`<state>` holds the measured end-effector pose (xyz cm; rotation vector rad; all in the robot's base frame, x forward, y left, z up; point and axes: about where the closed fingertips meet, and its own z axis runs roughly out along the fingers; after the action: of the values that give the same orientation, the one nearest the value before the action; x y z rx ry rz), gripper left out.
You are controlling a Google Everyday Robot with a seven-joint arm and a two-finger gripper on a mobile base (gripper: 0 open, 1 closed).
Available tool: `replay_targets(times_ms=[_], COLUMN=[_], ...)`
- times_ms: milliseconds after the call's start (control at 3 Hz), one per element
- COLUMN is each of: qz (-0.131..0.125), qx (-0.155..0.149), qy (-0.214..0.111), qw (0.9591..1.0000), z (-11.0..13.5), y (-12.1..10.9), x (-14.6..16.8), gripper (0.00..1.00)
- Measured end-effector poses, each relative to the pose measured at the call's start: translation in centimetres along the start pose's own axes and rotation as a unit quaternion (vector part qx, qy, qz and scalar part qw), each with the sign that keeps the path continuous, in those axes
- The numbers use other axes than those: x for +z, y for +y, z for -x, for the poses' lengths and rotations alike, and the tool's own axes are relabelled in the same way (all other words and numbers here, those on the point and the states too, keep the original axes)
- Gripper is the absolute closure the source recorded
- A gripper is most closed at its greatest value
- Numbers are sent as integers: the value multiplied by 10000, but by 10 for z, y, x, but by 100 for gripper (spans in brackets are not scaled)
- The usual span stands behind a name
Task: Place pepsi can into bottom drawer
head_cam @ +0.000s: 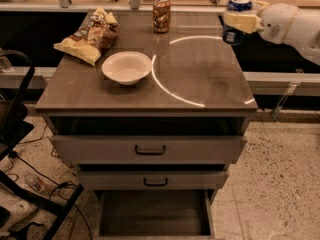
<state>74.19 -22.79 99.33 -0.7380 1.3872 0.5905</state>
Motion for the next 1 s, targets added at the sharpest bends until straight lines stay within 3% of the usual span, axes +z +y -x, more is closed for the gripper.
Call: replay_targets(times_ms=[333,667,1000], qz=[270,561,460], qx=[-37,114,411], qy=[542,819,734], qw=[9982,9950,9954], z=[-9,-17,-30], y=[38,67,90], x=[-96,-174,-237], gripper=[100,100,100])
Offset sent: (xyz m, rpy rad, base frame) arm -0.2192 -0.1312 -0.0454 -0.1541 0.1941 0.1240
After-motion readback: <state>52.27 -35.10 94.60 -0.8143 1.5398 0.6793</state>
